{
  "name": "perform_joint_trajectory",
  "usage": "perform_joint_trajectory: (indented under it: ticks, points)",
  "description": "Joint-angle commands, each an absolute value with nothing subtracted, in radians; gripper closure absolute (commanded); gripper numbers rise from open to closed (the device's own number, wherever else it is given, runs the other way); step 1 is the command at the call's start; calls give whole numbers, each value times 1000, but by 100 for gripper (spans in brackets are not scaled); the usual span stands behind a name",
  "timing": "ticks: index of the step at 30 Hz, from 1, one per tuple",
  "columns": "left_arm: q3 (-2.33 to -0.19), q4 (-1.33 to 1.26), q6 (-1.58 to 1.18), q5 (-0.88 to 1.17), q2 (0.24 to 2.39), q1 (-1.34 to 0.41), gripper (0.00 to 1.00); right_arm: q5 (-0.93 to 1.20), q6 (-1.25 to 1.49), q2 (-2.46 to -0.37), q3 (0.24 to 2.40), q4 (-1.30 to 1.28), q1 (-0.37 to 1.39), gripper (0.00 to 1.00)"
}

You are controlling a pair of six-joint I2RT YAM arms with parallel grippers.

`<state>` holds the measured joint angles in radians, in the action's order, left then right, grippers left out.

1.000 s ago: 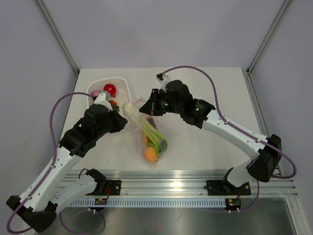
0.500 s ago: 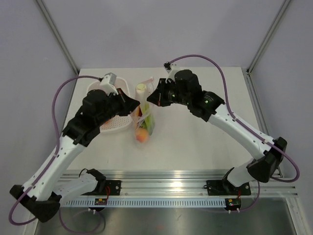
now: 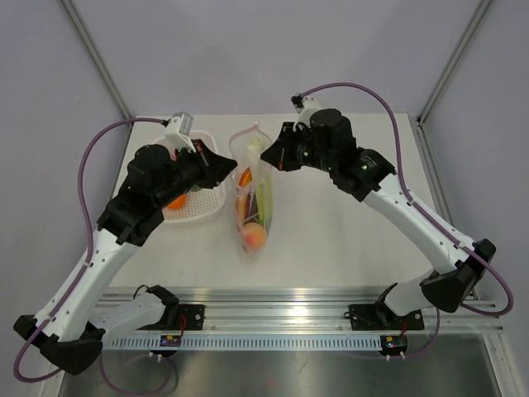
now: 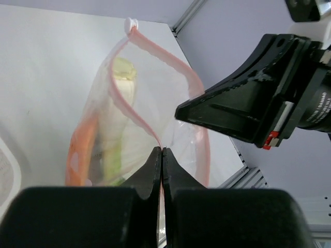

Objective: Place the food in the zip-top bag and seal the zipper
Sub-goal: Adjust the zipper food storage bag at the center of the board, then pick up the fake fruit from the bin.

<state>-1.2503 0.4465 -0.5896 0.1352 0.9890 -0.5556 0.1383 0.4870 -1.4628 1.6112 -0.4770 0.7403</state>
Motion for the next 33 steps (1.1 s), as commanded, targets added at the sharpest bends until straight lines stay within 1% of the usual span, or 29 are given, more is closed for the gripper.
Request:
perform_joint_trajectory:
  ticks: [1, 7, 12, 13, 14, 16, 18, 21, 28, 31, 33]
  points:
    - [-1239, 417, -554, 164, 1038, -535, 100, 77, 453, -1470, 1656, -483, 701, 100]
    - [-1279, 409, -540, 157, 1025, -535, 100, 69, 405, -1410, 1713, -486, 703, 100]
    - [-1159, 356, -574, 202, 1023, -535, 99, 80, 420, -1408, 1640, -462, 703, 100]
    - [-1134, 350, -580, 213, 1022, -535, 96, 86, 425, -1410, 1612, -453, 703, 100]
    - [-1114, 348, -587, 212, 1017, -535, 90, 100, 431, -1413, 1597, -442, 703, 100]
    - [-1083, 362, -581, 189, 1012, -534, 61, 112, 434, -1417, 1565, -416, 703, 100]
    - [-1081, 392, -571, 167, 1009, -531, 37, 121, 440, -1420, 1551, -408, 703, 100]
    - [-1106, 449, -540, 138, 1011, -506, 35, 141, 443, -1424, 1545, -400, 703, 100]
    - [-1196, 546, -453, 83, 1000, -396, 35, 175, 463, -1413, 1519, -379, 703, 100]
    - [-1215, 584, -431, 100, 1003, -329, 35, 189, 466, -1417, 1520, -383, 703, 100]
    - [-1215, 600, -428, 129, 1002, -269, 32, 189, 466, -1417, 1516, -380, 703, 100]
